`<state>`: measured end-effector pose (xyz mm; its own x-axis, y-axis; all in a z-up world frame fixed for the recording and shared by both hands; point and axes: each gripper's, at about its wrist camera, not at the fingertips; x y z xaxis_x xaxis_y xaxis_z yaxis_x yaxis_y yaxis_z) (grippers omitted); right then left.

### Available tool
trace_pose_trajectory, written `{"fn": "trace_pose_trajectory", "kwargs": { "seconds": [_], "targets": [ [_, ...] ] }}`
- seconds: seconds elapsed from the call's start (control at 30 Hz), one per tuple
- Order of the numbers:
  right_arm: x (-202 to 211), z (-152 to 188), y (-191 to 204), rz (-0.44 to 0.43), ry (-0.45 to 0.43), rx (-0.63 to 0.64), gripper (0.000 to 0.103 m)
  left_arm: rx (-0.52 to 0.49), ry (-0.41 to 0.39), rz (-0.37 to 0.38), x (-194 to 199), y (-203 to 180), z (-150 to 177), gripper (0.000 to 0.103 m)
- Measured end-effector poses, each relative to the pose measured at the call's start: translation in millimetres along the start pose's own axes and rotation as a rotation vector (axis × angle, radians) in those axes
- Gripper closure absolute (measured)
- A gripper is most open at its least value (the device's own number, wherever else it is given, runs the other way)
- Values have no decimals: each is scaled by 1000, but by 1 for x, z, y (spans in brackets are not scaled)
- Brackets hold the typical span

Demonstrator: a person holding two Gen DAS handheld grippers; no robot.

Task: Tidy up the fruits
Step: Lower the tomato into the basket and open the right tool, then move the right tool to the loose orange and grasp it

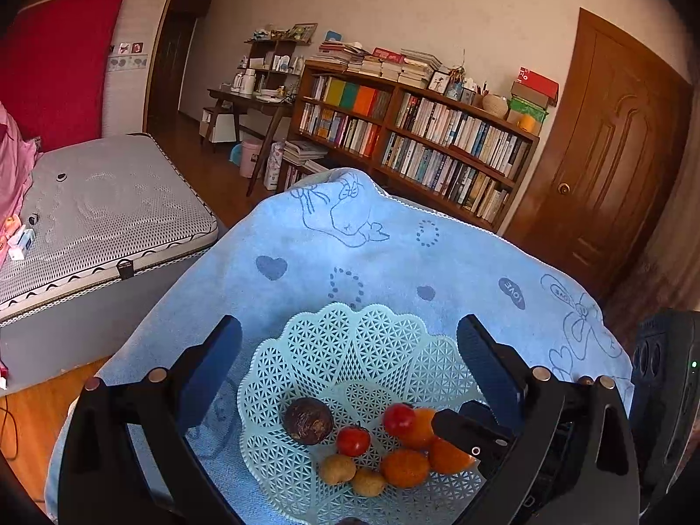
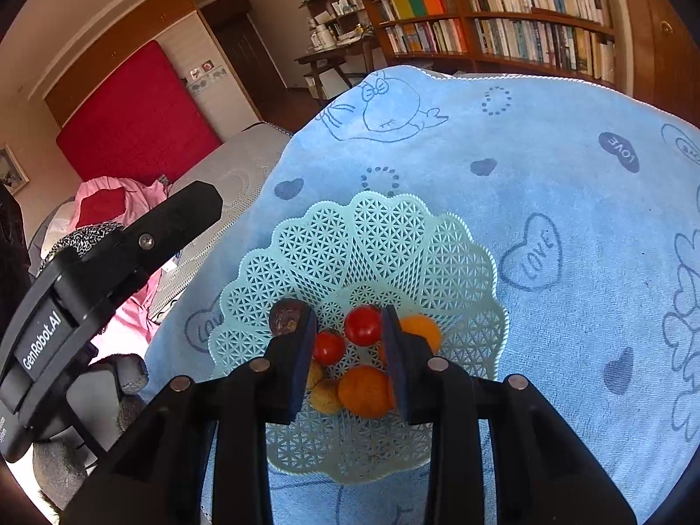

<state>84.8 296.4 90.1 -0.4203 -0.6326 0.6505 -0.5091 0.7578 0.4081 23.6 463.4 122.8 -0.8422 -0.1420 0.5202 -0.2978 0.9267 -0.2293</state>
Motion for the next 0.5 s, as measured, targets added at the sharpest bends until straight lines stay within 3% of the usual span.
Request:
{"fn": "trace_pose_trajectory", "kwargs": {
  "seconds": [0.23, 0.37, 0.5],
  "targets": [
    [7, 8, -13, 25, -12, -44, 69, 14, 4, -8, -1, 1, 0, 3],
    [15, 13, -20, 72, -45, -51, 58, 1, 12, -12, -3, -3, 2, 3],
    [27, 17, -28, 120, -94, -64, 33, -27, 22, -14, -4, -9, 4, 3]
  ]
}}
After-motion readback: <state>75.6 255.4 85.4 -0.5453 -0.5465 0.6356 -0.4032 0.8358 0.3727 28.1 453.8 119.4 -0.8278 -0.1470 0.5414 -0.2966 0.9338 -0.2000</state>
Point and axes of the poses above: each gripper's, at about its wrist camera, not at the fingertips, and x roughly against the way its jaws point, y to its left, z to its underside, and after that the axes turned 5 degrees about -z, right-handed
